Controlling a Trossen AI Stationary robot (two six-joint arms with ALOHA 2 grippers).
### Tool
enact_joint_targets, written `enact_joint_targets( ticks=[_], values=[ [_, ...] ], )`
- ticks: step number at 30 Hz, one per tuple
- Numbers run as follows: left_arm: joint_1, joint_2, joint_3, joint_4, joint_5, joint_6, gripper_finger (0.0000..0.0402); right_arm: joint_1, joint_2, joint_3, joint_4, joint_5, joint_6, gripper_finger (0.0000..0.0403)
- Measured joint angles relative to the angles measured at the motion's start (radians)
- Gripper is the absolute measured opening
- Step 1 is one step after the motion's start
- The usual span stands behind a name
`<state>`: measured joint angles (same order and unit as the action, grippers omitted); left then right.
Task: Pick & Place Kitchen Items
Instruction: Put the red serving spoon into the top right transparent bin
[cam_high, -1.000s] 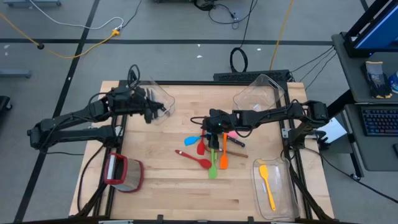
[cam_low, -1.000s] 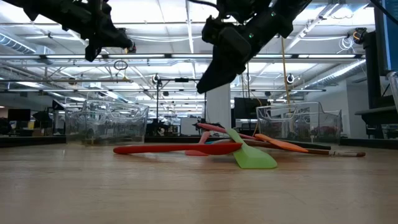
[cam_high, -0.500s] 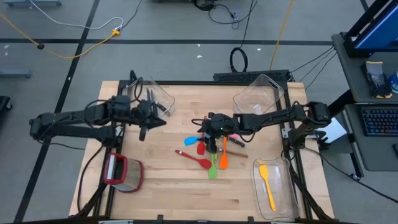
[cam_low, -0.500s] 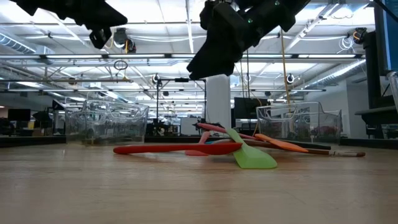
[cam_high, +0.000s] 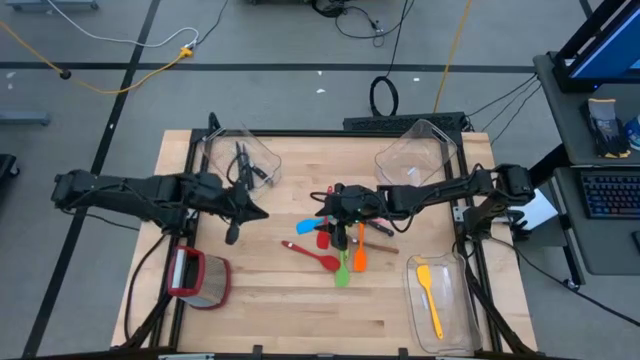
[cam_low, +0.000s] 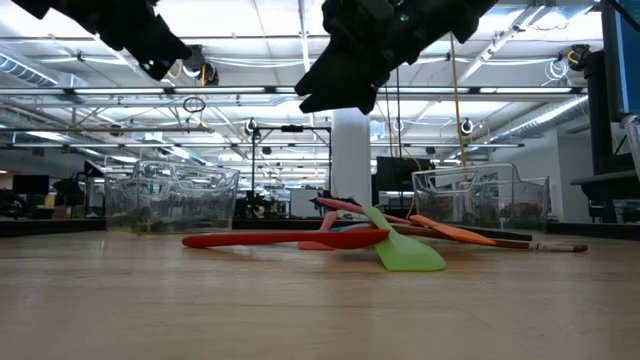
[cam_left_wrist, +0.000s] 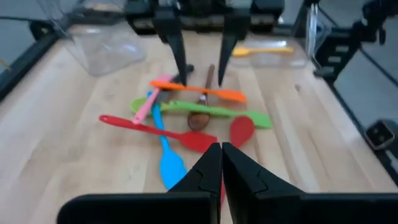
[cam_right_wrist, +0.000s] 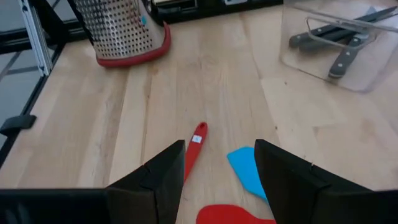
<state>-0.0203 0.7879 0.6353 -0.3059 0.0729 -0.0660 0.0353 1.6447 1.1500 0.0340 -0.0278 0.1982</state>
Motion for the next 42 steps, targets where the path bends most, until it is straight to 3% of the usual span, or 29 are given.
enact_joint_targets(
  ticks=[15,27,32,42],
  values=[
    [-0.003,0.297,0.002,0.074,0.085,0.14,0.0006,-0.002,0.0,0.0,-0.001,0.0,0.047,0.0185],
    [-0.003,0.578,0.171,0.071,0.086,0.194,0.002,-0.035,-0.094,-0.032,-0.048,0.005,-0.033,0.0185],
    [-0.003,0.675,0.222,0.075,0.087,0.159,0.0021,-0.04,-0.229,-0.163,0.047,0.03,-0.033,0.0185],
    [-0.009,0.81,0.306,0.078,0.087,0.115,0.0022,-0.034,-0.578,-0.565,0.333,0.032,0.094,0.0185]
  ],
)
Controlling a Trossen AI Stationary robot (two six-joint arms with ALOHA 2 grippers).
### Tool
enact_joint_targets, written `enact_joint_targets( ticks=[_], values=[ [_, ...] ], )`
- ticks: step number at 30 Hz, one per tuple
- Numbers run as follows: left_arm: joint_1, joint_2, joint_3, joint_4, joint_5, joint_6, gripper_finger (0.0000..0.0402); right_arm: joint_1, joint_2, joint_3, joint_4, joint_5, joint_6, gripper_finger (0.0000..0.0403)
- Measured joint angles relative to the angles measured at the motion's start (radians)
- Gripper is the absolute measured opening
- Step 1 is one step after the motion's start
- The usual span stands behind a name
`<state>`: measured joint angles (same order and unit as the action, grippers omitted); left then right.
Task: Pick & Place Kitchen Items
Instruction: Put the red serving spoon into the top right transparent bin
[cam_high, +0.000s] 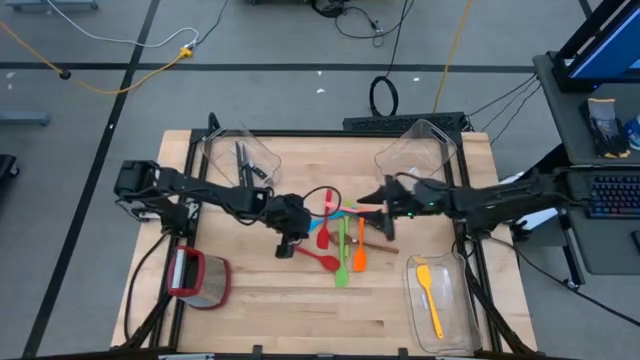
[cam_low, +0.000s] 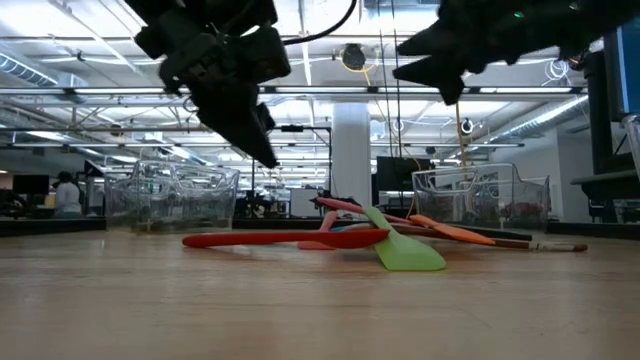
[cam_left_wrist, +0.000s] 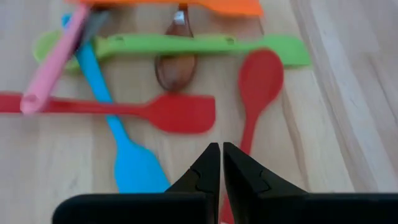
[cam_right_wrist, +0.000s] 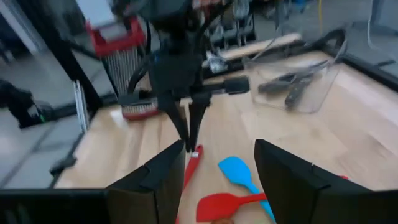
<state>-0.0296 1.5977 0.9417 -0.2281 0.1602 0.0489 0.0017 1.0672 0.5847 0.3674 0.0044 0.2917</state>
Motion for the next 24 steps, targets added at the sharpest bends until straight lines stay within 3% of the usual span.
enact_joint_targets(
  ticks=[6,11,18,24],
  values=[
    [0.0,0.056,0.048,0.014,0.008,-0.02,0.0029,0.0,-0.184,-0.172,0.074,0.057,0.015,0.0185],
    [-0.002,0.09,0.076,0.023,0.025,-0.037,0.008,0.0,-0.298,-0.251,0.061,0.073,0.001,0.0185],
    [-0.011,0.122,0.082,-0.004,0.051,-0.066,0.0148,-0.007,-0.448,-0.29,-0.21,0.07,-0.013,0.0185],
    [-0.032,0.155,0.082,-0.005,0.049,-0.064,0.0167,-0.022,-0.532,-0.29,-0.339,0.021,0.061,0.0185]
  ],
)
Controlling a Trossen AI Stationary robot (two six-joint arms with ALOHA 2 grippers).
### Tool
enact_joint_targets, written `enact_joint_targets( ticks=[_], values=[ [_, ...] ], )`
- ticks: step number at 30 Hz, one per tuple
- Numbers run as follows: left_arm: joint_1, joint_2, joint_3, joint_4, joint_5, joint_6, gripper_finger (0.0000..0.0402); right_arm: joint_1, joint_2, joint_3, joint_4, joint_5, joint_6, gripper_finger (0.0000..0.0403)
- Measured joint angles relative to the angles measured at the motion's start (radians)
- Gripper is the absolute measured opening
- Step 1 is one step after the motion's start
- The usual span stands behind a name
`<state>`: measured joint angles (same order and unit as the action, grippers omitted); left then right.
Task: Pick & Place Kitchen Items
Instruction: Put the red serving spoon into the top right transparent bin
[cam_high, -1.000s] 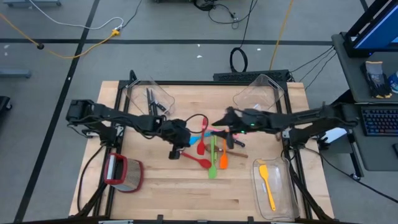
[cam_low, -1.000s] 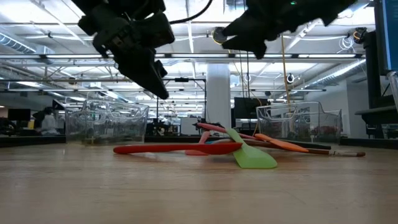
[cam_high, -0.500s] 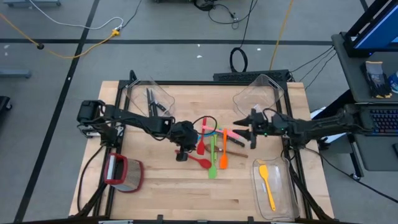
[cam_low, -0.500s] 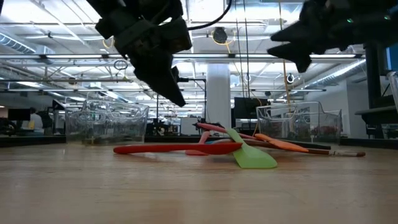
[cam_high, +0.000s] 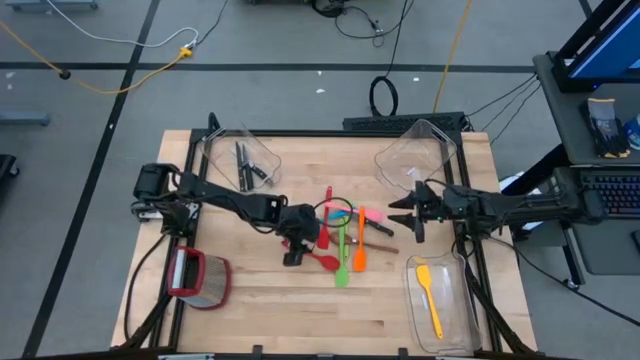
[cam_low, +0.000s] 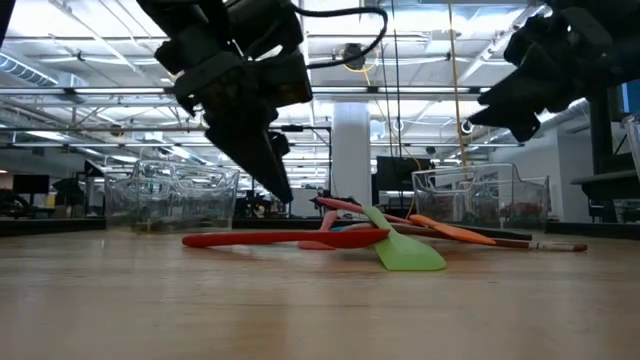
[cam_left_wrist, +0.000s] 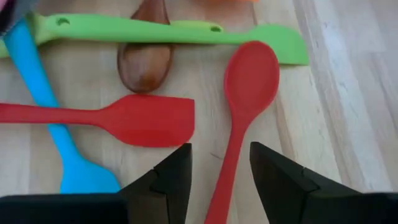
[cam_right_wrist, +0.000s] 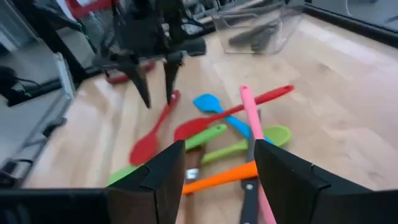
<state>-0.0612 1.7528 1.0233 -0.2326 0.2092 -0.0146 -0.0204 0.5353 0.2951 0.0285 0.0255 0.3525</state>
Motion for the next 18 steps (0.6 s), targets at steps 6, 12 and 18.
enact_joint_targets(
  ticks=[6,12,18],
  values=[
    [-0.028,0.03,0.0,-0.002,-0.022,0.008,0.0168,0.0,-0.021,0.001,0.006,0.057,0.002,0.0185],
    [-0.051,0.053,0.0,0.01,-0.058,0.073,0.0168,0.0,-0.018,0.001,0.006,0.056,0.003,0.0185],
    [-0.066,0.072,0.0,0.028,-0.115,0.103,0.0168,0.0,-0.018,0.001,0.005,0.057,0.023,0.0185]
  ],
)
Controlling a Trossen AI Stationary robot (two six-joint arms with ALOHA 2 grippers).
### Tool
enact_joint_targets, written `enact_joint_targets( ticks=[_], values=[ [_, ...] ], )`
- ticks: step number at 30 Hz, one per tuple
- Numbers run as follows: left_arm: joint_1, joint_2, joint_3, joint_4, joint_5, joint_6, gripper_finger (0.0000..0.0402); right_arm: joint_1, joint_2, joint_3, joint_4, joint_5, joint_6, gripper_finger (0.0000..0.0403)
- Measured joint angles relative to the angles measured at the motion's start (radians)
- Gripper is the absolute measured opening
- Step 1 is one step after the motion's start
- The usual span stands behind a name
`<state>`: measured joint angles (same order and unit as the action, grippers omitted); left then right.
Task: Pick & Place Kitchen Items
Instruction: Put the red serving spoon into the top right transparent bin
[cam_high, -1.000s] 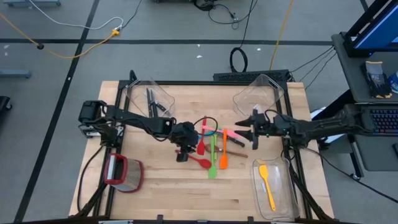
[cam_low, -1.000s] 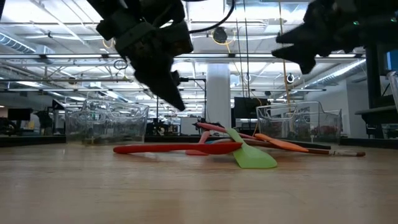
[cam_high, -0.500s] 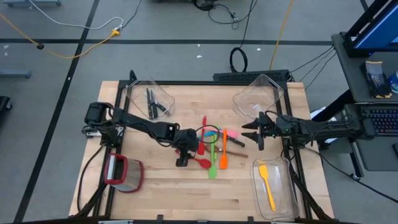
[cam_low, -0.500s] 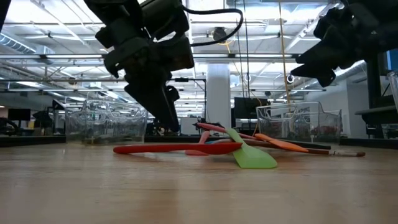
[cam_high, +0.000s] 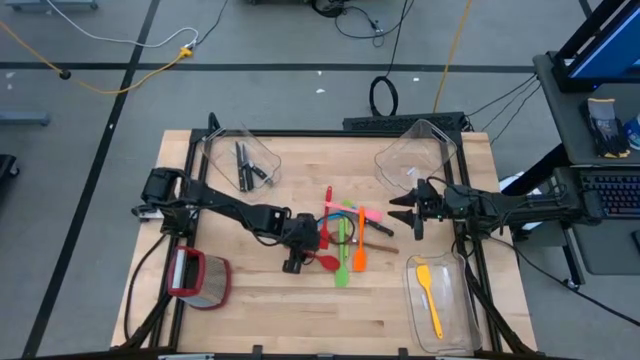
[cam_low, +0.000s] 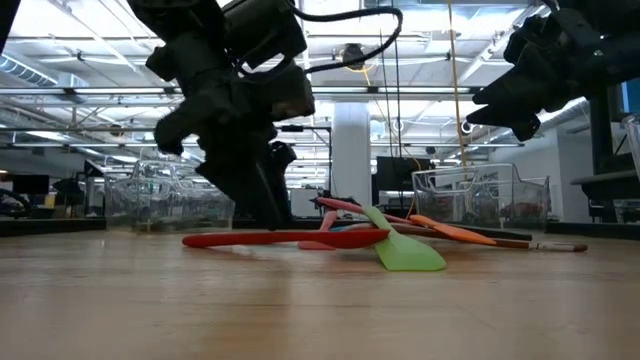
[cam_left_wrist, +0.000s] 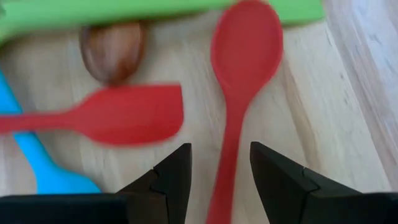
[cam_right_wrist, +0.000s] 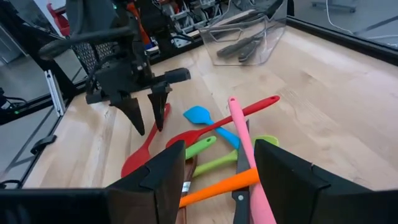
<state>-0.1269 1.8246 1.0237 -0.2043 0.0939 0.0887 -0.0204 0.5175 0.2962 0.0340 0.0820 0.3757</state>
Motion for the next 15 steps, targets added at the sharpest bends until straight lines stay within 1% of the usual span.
enact_joint_targets(
  ticks=[3,5,7,9,15],
  values=[
    [0.0,0.008,-0.002,-0.012,-0.021,0.04,0.0168,0.0,0.0,0.0,-0.001,0.0,0.009,0.0185],
    [0.0,0.023,0.0,0.01,-0.024,0.059,0.0168,0.0,0.0,0.0,0.0,0.0,0.009,0.0185],
    [0.0,0.028,-0.002,-0.003,-0.026,0.064,0.0168,0.0,0.0,0.0,-0.001,0.0,0.01,0.0185],
    [-0.001,0.042,0.0,0.028,-0.026,0.067,0.0168,0.0,0.0,0.0,0.0,0.0,0.009,0.0185],
    [0.0,0.07,0.003,0.033,-0.02,0.076,0.0168,0.0,0.001,0.0,0.002,0.003,0.008,0.0185]
  ],
)
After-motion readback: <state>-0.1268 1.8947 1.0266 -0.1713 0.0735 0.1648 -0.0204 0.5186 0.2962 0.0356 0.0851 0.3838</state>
